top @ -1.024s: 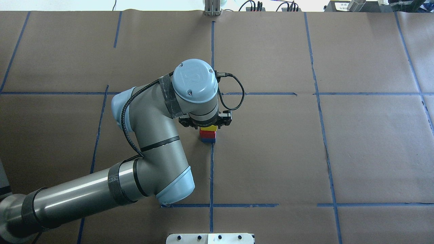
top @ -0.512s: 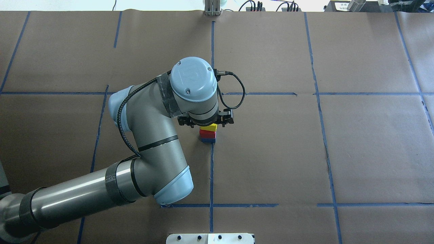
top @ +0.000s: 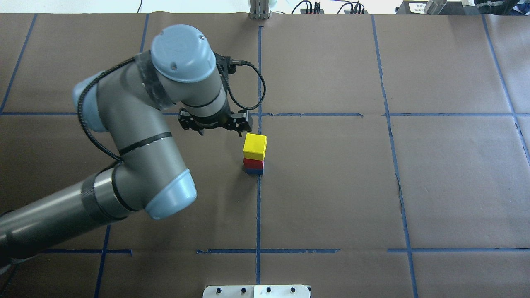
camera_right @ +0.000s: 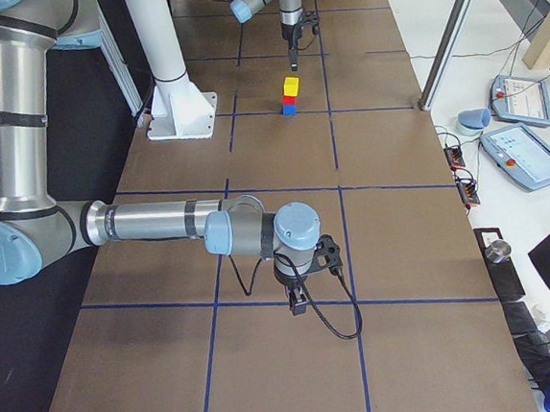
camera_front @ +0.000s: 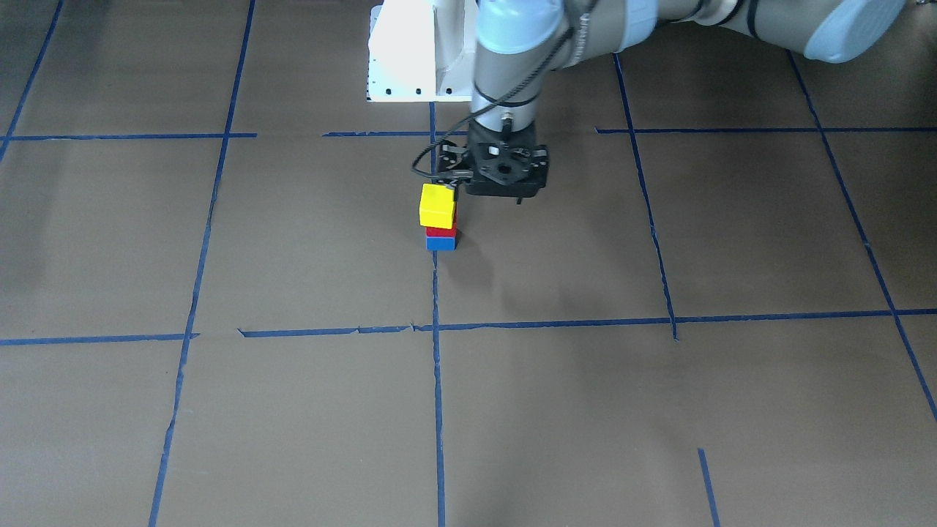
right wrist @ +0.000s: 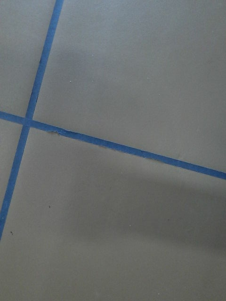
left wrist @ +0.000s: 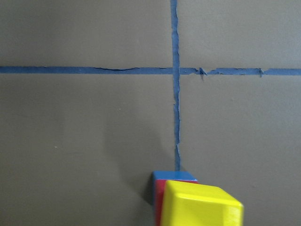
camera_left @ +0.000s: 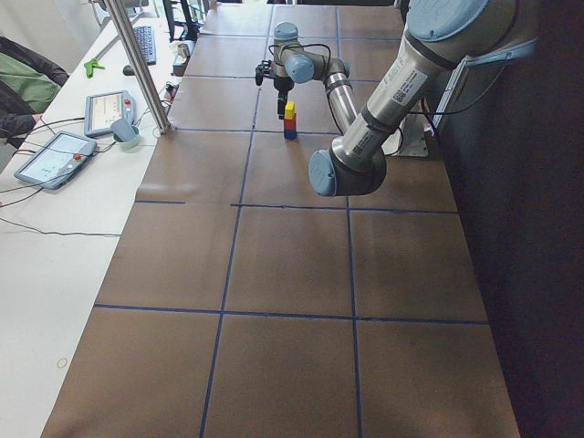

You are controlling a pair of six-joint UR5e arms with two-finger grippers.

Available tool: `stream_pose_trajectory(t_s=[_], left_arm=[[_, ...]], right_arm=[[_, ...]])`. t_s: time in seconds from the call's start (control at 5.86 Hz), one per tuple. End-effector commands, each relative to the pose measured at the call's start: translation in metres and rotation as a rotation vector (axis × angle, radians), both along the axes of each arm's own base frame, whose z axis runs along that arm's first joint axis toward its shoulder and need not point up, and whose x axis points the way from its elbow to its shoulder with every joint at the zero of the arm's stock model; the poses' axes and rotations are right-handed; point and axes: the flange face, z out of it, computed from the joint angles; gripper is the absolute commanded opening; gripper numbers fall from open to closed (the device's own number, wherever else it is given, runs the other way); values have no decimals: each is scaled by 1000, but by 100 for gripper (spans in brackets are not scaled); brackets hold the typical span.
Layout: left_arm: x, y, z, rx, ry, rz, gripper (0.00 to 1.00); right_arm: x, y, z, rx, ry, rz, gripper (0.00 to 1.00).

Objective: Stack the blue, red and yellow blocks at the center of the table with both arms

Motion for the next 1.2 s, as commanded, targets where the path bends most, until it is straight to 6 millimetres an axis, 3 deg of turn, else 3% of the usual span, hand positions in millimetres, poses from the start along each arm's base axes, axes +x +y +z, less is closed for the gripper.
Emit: stream_pose_trajectory(t_s=[0.0, 0.17, 0.34, 0.51, 0.85, 1.02], left_arm=[[-125, -47, 102, 76, -27, 120, 100], [-209, -63, 175, 50, -39, 120, 100], [-295, -62, 255, 81, -15, 183, 100], [-377, -47, 317, 76, -16, 167, 100], [-455, 10, 402, 48, -41, 167, 100], [-464, 36, 442, -44, -45, 153, 100]], right_arm=[[0, -1, -1, 2, 0, 0, 100], [0, -2, -3, 6, 0, 0, 100], [0, -3, -3, 8, 0, 0, 100], [0, -4, -3, 12, 1, 0, 100], [1, -12, -7, -11, 15, 55, 98], [1, -13, -6, -20, 15, 81, 99]])
